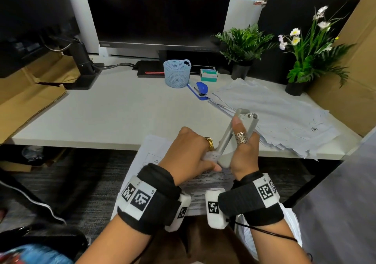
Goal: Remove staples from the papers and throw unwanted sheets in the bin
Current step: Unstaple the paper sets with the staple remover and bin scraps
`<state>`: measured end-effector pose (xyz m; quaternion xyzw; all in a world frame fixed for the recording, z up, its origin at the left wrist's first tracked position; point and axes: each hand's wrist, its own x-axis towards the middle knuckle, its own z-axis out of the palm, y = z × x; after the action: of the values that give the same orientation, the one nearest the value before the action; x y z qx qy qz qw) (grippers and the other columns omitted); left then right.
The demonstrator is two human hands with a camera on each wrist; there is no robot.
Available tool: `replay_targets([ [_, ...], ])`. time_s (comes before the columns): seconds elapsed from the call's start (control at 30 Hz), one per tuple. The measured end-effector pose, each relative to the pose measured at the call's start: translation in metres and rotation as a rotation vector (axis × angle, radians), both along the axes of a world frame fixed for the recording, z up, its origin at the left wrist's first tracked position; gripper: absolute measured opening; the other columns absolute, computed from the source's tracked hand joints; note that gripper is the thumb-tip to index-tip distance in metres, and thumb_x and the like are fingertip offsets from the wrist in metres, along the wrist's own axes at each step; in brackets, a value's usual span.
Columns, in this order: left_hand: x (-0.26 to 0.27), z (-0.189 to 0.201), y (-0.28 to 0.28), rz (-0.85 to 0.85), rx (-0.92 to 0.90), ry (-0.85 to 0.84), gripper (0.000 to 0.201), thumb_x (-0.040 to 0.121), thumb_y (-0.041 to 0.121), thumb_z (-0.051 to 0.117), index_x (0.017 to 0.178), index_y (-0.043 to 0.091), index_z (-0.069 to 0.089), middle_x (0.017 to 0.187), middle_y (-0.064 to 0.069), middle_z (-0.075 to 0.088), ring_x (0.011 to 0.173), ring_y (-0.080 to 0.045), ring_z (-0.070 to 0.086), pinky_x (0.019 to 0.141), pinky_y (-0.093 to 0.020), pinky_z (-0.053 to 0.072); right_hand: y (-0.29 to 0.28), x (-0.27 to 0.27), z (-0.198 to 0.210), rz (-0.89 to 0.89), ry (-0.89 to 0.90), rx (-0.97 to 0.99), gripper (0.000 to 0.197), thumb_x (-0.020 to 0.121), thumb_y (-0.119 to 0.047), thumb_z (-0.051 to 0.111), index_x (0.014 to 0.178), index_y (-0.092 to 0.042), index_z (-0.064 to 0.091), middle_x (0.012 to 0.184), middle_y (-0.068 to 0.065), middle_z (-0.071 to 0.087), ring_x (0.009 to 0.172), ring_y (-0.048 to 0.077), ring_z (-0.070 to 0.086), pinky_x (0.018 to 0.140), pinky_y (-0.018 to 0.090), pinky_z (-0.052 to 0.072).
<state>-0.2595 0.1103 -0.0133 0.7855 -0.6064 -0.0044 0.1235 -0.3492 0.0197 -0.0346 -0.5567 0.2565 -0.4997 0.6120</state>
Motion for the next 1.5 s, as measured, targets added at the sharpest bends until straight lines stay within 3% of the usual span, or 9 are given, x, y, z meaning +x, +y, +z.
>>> replay_targets([
  [0.2, 0.007, -0.01, 0.002, 0.008, 0.0, -0.052, 0.043, 0.079, 0.061, 0.058, 0.069, 0.021, 0.048, 0.061, 0.009, 0.04, 0.083, -0.02, 0.049, 0.075, -0.026, 0.019, -0.009, 0.016, -0.004, 0.047, 0.25, -0.108, 0.03, 0.073, -0.054, 0.062, 0.067, -0.025, 0.067, 0.067, -0.004, 0.065, 0.073, 0.018, 0.063, 0.075, 0.039, 0.05],
  [0.37, 0.026, -0.014, 0.002, 0.092, 0.015, -0.065, 0.042, 0.08, 0.062, 0.056, 0.067, 0.022, 0.053, 0.064, 0.008, 0.047, 0.072, -0.018, 0.045, 0.085, -0.032, 0.027, -0.039, 0.04, 0.019, 0.117, 0.453, -0.102, 0.035, 0.084, -0.053, 0.057, 0.102, -0.023, 0.06, 0.099, -0.007, 0.065, 0.095, 0.015, 0.059, 0.089, 0.037, 0.043],
  [0.5, 0.041, -0.015, 0.005, 0.106, 0.001, -0.076, 0.042, 0.082, 0.06, 0.055, 0.102, 0.025, 0.065, 0.085, 0.004, 0.064, 0.08, -0.016, 0.049, 0.089, -0.032, 0.027, -0.083, 0.055, 0.035, 0.193, 0.732, 0.027, 0.047, 0.087, -0.031, 0.057, 0.122, -0.008, 0.036, 0.11, 0.008, 0.052, 0.096, 0.024, 0.052, 0.084, 0.036, 0.042],
  [0.67, 0.05, -0.025, 0.01, 0.073, 0.001, -0.101, 0.035, 0.091, 0.051, 0.048, 0.099, 0.022, 0.066, 0.086, 0.002, 0.066, 0.086, -0.019, 0.058, 0.086, -0.032, 0.028, -0.103, 0.056, 0.02, 0.099, 1.265, -0.364, 0.034, 0.088, -0.029, 0.06, 0.109, -0.002, 0.056, 0.096, 0.01, 0.053, 0.083, 0.022, 0.05, 0.056, 0.024, 0.037],
  [0.87, 0.045, -0.04, 0.005, 0.037, 0.036, -0.166, 0.035, 0.095, 0.048, 0.043, 0.084, 0.018, 0.058, 0.083, 0.001, 0.062, 0.085, -0.022, 0.058, 0.081, -0.031, 0.034, -0.101, 0.062, -0.001, -0.05, 1.404, -0.495, 0.046, 0.082, -0.039, 0.068, 0.104, 0.001, 0.062, 0.086, 0.009, 0.056, 0.077, 0.022, 0.053, 0.049, 0.02, 0.034],
  [1.07, 0.051, -0.042, 0.009, -0.044, -0.16, -0.195, 0.029, 0.088, 0.042, 0.061, 0.071, 0.017, 0.06, 0.074, 0.002, 0.06, 0.07, -0.02, 0.058, 0.065, -0.026, 0.031, -0.044, 0.014, 0.018, 0.163, 1.062, -0.821, 0.052, 0.079, -0.046, 0.069, 0.121, -0.018, 0.059, 0.119, -0.002, 0.061, 0.111, 0.015, 0.053, 0.09, 0.023, 0.037],
  [1.13, 0.054, -0.052, 0.008, -0.114, -0.404, -0.266, 0.019, 0.073, 0.028, 0.078, 0.063, 0.016, 0.068, 0.059, 0.003, 0.058, 0.053, -0.019, 0.056, 0.058, -0.025, 0.036, -0.026, -0.007, 0.005, 0.255, 1.014, -0.949, 0.034, 0.08, -0.032, 0.072, 0.112, -0.026, 0.064, 0.11, -0.01, 0.064, 0.105, 0.008, 0.053, 0.087, 0.019, 0.037],
  [1.23, 0.049, -0.07, 0.002, -0.209, -0.667, -0.319, 0.022, 0.085, 0.021, 0.058, 0.072, 0.013, 0.073, 0.061, 0.002, 0.061, 0.054, -0.021, 0.055, 0.068, -0.026, 0.035, -0.029, -0.028, -0.031, 0.055, 0.741, -1.17, 0.026, 0.075, -0.002, 0.062, 0.09, -0.02, 0.072, 0.088, -0.008, 0.07, 0.088, 0.009, 0.059, 0.076, 0.019, 0.041],
  [1.5, 0.023, -0.091, -0.005, -0.25, -0.961, -0.287, 0.015, 0.079, 0.009, 0.071, 0.065, 0.01, 0.072, 0.065, 0.001, 0.066, 0.055, -0.017, 0.056, 0.069, -0.027, 0.042, -0.038, -0.046, -0.064, -0.189, 0.342, -1.293, 0.017, 0.08, 0.001, 0.065, 0.079, -0.012, 0.077, 0.091, -0.004, 0.073, 0.084, 0.014, 0.064, 0.069, 0.031, 0.049],
])
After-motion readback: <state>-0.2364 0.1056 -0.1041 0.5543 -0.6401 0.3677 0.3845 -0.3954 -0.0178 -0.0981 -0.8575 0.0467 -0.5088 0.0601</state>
